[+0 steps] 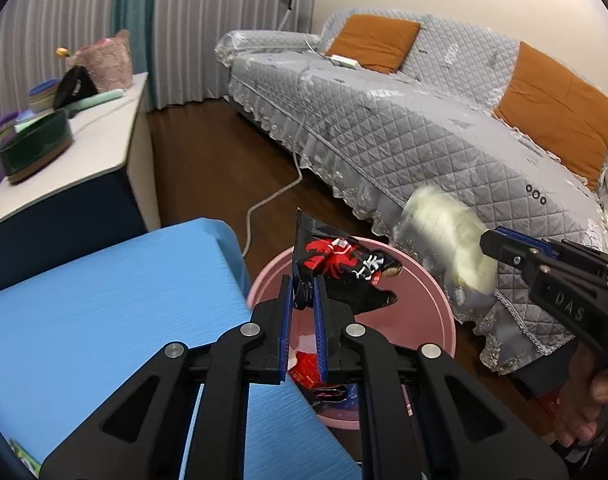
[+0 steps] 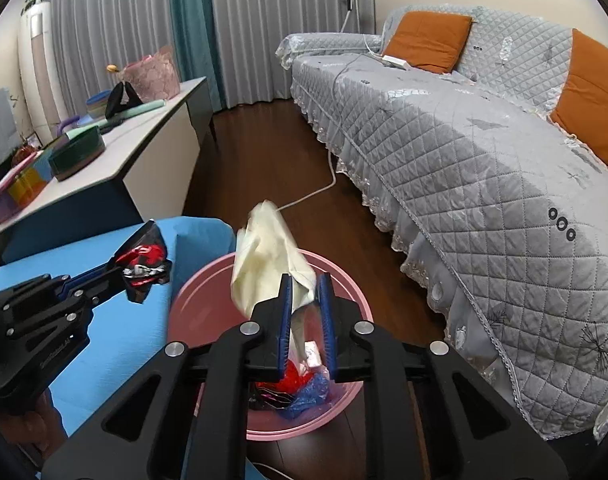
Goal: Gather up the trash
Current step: 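Open both tools to drop the wrapper and tissue into the bucket, then move both tools back over the table toward the straws and green panda packet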
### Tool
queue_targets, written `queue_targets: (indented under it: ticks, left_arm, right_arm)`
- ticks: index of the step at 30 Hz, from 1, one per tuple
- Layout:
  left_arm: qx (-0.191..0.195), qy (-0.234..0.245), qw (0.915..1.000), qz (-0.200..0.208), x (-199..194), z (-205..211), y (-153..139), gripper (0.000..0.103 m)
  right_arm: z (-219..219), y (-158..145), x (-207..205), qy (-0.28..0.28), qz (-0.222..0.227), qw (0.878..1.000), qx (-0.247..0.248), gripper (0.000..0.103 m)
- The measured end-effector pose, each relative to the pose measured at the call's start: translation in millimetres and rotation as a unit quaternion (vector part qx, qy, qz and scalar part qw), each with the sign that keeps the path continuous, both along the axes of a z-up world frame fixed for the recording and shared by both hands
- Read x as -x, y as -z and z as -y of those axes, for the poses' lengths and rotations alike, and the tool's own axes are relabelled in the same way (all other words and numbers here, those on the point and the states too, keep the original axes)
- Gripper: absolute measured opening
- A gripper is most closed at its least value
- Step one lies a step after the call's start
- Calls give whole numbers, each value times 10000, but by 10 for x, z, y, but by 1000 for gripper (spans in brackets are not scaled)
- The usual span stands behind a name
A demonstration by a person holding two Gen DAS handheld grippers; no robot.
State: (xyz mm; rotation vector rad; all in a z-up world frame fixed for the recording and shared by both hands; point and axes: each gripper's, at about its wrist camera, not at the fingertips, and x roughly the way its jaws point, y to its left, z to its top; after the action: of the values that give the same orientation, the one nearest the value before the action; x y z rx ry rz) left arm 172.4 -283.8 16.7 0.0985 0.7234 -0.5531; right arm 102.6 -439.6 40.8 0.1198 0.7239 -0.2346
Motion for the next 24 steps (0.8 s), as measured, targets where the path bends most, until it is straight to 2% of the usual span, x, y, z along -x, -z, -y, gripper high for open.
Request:
queue_targets:
  ticks: [1, 2, 4, 6, 9, 12, 13, 16, 21, 24]
  left_arm:
    - [-19, -17, 10000, -11, -15, 3, 8, 21]
    - [-46, -78, 10000, 3, -21, -2, 1, 37]
    - [30, -155, 9999, 35, -7, -58, -40, 49]
    - [75, -173, 9998, 21, 13, -106, -67, 49]
    - [79, -249, 9997, -8, 53, -195, -120, 56]
    - [76, -366, 9993, 10, 129, -308, -227, 68]
    - [72, -401, 9992, 18, 151, -339, -261, 76]
    - [26, -584, 9983, 84, 280, -482, -429, 86]
    - [133, -916, 9956, 156, 510, -785, -690, 87]
    - [105, -1155, 9931, 161, 635, -986, -801, 92]
  right_arm:
    - [-12, -1, 11, 17, 11, 10000, 42, 36]
    - [-12, -4, 21, 22, 22, 10000, 67, 44]
    - [-21, -18, 38, 34, 31, 9999, 143, 46]
    - [-15, -37, 57, 58, 66, 9999, 147, 49]
    - [-39, -87, 85, 57, 131, 9998, 144, 50]
    - [-86, -177, 118, 38, 248, 9996, 115, 50]
    - [-111, -220, 133, 24, 302, 9995, 89, 50]
    - [-209, -341, 175, -50, 460, 9989, 50, 51]
    - [-459, -544, 246, -260, 698, 9972, -95, 51]
    - [-672, -678, 312, -451, 860, 9952, -153, 52]
